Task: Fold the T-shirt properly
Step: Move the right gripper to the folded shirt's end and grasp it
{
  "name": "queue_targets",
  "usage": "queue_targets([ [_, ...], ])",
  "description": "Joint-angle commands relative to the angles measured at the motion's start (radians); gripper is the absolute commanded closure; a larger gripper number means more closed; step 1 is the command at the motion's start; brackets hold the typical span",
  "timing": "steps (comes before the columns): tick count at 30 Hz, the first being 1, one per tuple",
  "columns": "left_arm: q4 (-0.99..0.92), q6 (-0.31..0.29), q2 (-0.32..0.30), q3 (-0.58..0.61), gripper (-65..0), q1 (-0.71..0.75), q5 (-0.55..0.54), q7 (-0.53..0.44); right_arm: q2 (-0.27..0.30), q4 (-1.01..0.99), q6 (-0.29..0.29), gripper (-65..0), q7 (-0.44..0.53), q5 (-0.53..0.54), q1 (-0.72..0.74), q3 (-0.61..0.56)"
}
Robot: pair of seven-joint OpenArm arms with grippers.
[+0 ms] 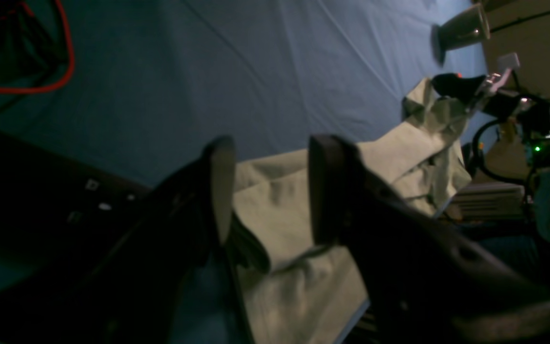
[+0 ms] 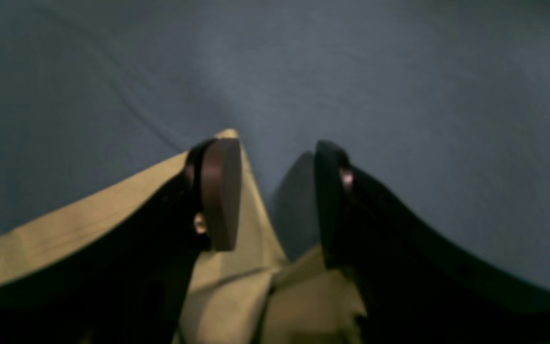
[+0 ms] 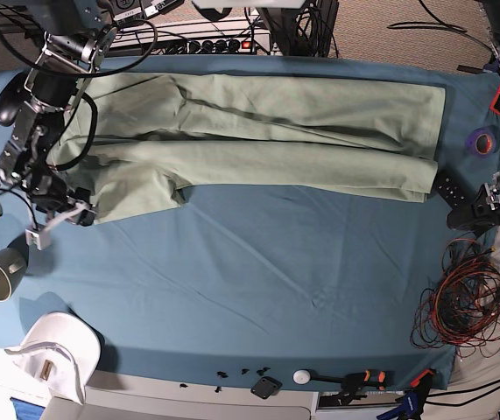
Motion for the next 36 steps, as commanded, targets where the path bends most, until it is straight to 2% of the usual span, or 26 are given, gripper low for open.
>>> queue_targets([
  [1,0.015,-0.005,-0.027,-0.006,-26.4,-0.019,-0.027,-0.011,0.014,0.012,-0.01,-25.6,-0.006,-0.01,0.016,-0.02],
  [7,0.015,-0.005,-0.027,-0.006,-26.4,-0.019,-0.027,-0.011,0.013,0.012,-0.016,-25.6,-0.007,-0.015,0.016,-0.085],
  [13,0.015,-0.005,-0.027,-0.006,-26.4,-0.019,-0.027,-0.011,0.014,0.012,-0.014,-25.6,-0.03,0.064,0.016,-0.084],
  [18,0.015,-0.005,-0.027,-0.006,-26.4,-0.019,-0.027,-0.011,0.014,0.011,-0.011,-25.6,-0.039,0.084,0.014,-0.082],
  [22,0.015,-0.005,-0.027,-0.006,-26.4,-0.019,-0.027,-0.011,0.013,0.009,-0.008,-25.6,-0.048,0.13,0.014,-0.035],
  [27,0.015,-0.005,-0.027,-0.006,-26.4,-0.019,-0.027,-0.011,0.013,0.009,0.051,-25.6,-0.097,0.216,0.014,0.05],
  [30,0.015,-0.005,-0.027,-0.006,-26.4,-0.019,-0.027,-0.011,0.013,0.009,0.069,-25.4,-0.108,0.229,0.01,0.058],
  [34,0.015,-0.005,-0.027,-0.006,-26.4,-0.019,-0.027,-0.011,-0.005,0.009,0.078,-15.2,-0.105,0.231,0.005,0.057],
  [36,0.015,-0.005,-0.026,-0.006,-26.4,-0.019,-0.027,-0.011,-0.022,0.01,0.102,-10.2,-0.105,0.232,0.003,0.057],
])
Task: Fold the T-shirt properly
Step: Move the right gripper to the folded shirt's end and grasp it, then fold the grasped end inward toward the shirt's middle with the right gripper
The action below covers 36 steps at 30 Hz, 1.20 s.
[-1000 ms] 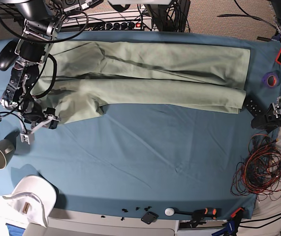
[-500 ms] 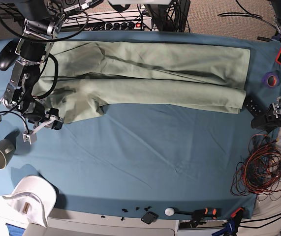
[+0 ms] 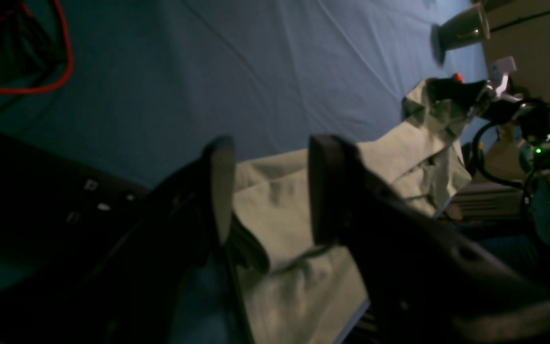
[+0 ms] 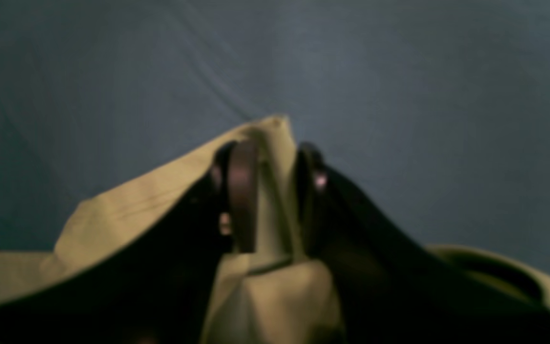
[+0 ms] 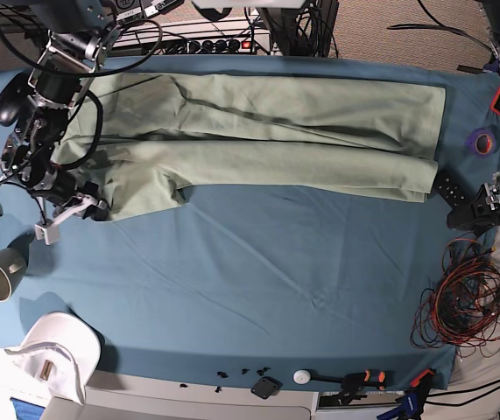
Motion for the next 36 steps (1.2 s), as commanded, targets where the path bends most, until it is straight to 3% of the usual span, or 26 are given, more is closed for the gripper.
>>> queue_targets([
  [1,0.015,-0.005,-0.025,-0.006,-26.4,-0.019,-0.028,-0.011,0.002,0.013,0.018,-7.5,0.012,0.016,0.019,0.002],
  [3,0.015,-0.005,-0.024,-0.006,-26.4,-0.019,-0.028,-0.011,-0.011,0.013,0.029,-0.7,0.013,0.015,0.019,0.002],
  [7,0.015,-0.005,-0.024,-0.006,-26.4,-0.019,-0.028,-0.011,-0.016,0.016,0.06,0.0,0.008,0.028,0.019,0.002],
  [15,0.015,-0.005,-0.024,-0.006,-26.4,-0.019,-0.028,-0.011,-0.02,0.179,0.134,0.0,-0.219,0.248,-0.016,0.002],
  [24,0.015,-0.005,-0.024,-0.006,-26.4,-0.019,-0.028,-0.011,-0.02,0.608,0.147,0.0,-0.23,0.251,-0.295,0.002],
  [36,0.015,-0.005,-0.024,-0.006,-26.4,-0.019,-0.028,-0.011,-0.02,0.782,0.147,0.0,-0.222,0.325,-0.592,0.002],
])
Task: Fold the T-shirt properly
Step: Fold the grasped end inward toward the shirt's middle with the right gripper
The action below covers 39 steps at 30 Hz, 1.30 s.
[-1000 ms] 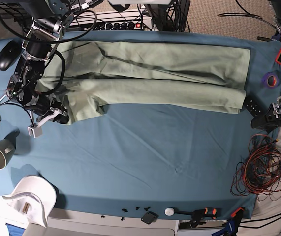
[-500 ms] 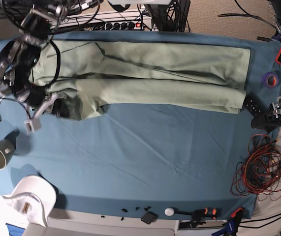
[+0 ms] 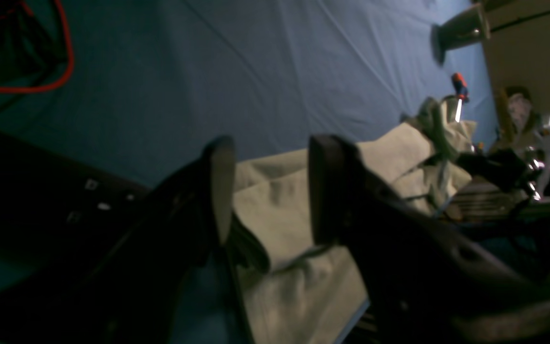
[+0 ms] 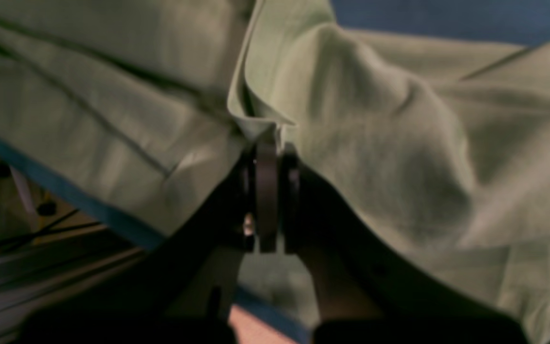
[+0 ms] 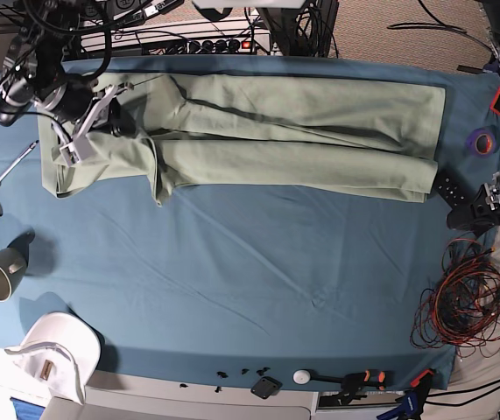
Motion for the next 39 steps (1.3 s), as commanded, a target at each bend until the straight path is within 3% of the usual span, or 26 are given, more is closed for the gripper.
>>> queue_targets([
  [1,0.015,-0.005,-0.025,-0.006,-26.4,-0.019,-0.027,-0.011,0.013,0.028,0.001,0.0,0.016,0.02,-0.01,0.006],
  [5,0.015,-0.005,-0.025,-0.006,-26.4,-0.019,-0.027,-0.011,0.013,0.051,0.001,0.0,0.014,0.027,-0.048,0.006],
  [12,0.015,-0.005,-0.025,-0.006,-26.4,-0.019,-0.027,-0.011,0.013,0.068,0.001,0.0,-0.038,0.159,-0.104,0.006],
  [22,0.015,-0.005,-0.026,-0.006,-26.5,-0.019,-0.027,-0.011,0.013,0.068,0.001,0.0,-0.038,0.158,-0.109,0.006],
  [25,0.015,-0.005,-0.031,-0.006,-28.1,-0.015,-0.027,-0.013,0.013,0.068,0.001,-22.3,-0.024,0.159,-0.116,0.006],
  [26,0.015,-0.005,-0.034,-0.006,-30.1,-0.007,-0.027,-0.02,0.013,0.068,0.001,-27.1,-0.005,0.159,-0.117,0.006],
  [30,0.015,-0.005,-0.062,-0.006,-37.9,0.043,-0.027,-0.023,0.013,0.072,0.001,-28.7,0.04,0.156,-0.114,0.01],
  [35,0.015,-0.005,-0.115,-0.006,-38.5,0.148,-0.027,-0.012,-0.016,0.09,0.001,-28.6,0.058,0.111,-0.063,0.056],
  [39,0.015,-0.005,-0.114,-0.006,-38.5,0.213,-0.027,-0.015,-0.071,0.091,0.001,-28.6,0.1,0.113,0.004,0.13],
])
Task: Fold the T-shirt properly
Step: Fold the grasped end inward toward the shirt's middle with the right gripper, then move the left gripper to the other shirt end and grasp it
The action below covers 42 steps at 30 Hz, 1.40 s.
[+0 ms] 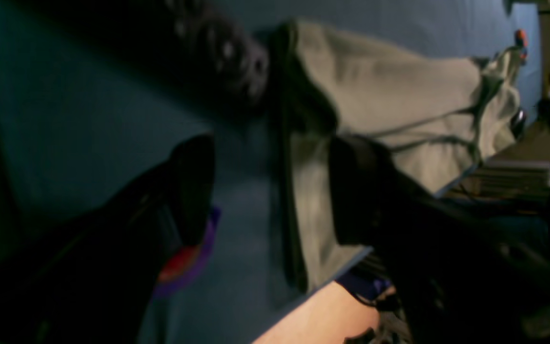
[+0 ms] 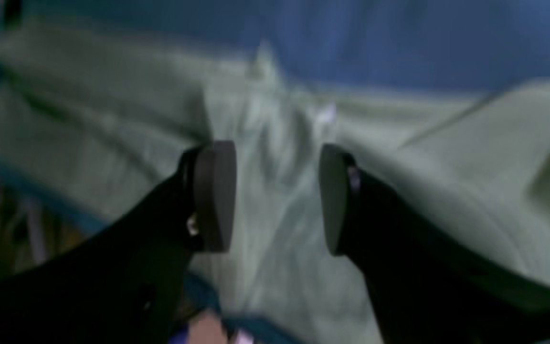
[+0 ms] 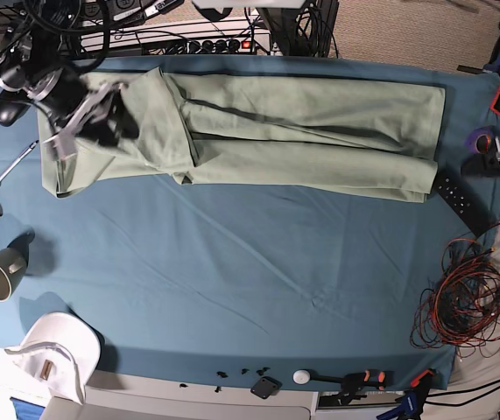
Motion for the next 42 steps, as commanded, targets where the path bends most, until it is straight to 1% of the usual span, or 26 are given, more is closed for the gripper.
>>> queue_targets([
  [1,0.015,-0.005,-0.02,-0.006,-38.5,0.0,-0.027,-0.016,-0.002,0.016,0.001,-28.6,0.026,0.023,0.018,0.016],
  [3,0.015,-0.005,-0.004,-0.006,-38.5,0.014,-0.027,-0.021,-0.019,0.016,0.001,-28.6,0.027,0.023,0.041,0.024],
  [7,0.015,-0.005,0.041,0.001,-38.5,0.018,-0.027,-0.024,-0.036,0.016,0.001,-28.6,0.033,0.023,0.05,0.023],
  [10,0.015,-0.005,0.074,0.011,-38.5,0.018,-0.027,-0.037,-0.038,0.016,0.001,-28.6,0.032,0.023,0.05,0.023],
  [14,0.015,-0.005,0.101,0.054,-38.5,0.018,-0.027,-0.086,-0.038,0.016,0.001,-28.6,0.032,0.023,0.05,0.023],
  [17,0.015,0.016,0.104,0.111,-38.5,0.017,-0.027,-0.1,-0.038,0.016,0.001,-28.6,0.032,0.023,0.05,0.023],
  [21,0.015,0.015,0.108,0.19,-38.5,0.017,-0.027,-0.104,-0.038,0.016,0.001,-28.6,0.032,0.023,0.05,0.023],
  [24,0.015,0.016,0.122,0.219,-38.5,0.015,-0.027,-0.103,-0.038,0.016,0.001,-28.6,0.032,0.023,0.05,0.023],
  [30,0.015,0.015,0.154,0.22,-38.5,-0.002,-0.027,-0.1,-0.038,0.016,0.001,-28.6,0.032,0.023,0.05,0.023],
  [42,0.018,0.016,0.148,0.22,-38.4,-0.064,-0.009,-0.093,-0.038,0.016,0.001,-28.6,0.032,0.011,0.05,0.023],
])
